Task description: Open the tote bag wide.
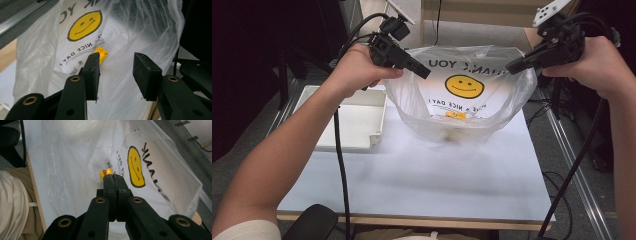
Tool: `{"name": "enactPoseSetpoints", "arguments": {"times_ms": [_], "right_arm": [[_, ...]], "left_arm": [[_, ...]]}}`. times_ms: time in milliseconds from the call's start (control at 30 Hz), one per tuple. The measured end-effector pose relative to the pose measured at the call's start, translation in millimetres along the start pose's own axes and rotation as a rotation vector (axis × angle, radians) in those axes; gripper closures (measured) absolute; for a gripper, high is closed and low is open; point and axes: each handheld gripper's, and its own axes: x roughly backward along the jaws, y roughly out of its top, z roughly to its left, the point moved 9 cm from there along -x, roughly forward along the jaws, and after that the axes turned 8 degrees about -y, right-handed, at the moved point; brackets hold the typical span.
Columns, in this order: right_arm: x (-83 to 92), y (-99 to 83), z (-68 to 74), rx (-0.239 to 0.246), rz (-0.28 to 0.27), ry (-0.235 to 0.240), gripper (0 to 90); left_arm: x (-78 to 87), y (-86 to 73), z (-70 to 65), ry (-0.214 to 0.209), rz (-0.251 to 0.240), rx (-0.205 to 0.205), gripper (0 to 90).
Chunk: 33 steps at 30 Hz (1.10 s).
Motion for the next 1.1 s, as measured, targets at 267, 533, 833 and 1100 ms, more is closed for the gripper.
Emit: {"name": "enactPoseSetpoints", "arguments": {"times_ms": [267,533,833,1100], "right_arm": [[-30.1,1.9,-7.1,-0.005,0.011,0.006,90.0],[-51.3,-10.1,-17.8,-0.063,0.043,-0.002,90.0],[-63.9,-23.3,-29.6,-0.094,0.050,-0.045,90.0],[-73.8,-30.0,-30.0,-0.107,0.039,-0.050,90.0]], "left_arm": [[-13.9,5.4,18.8,0.028,0.026,0.024,65.3],[-25.4,6.7,41.0,0.067,0.033,0.060,71.0],[-39.9,5.9,57.1,0.095,0.046,0.069,71.8],[-54.7,4.3,63.9,0.116,0.070,0.059,71.5]]}}
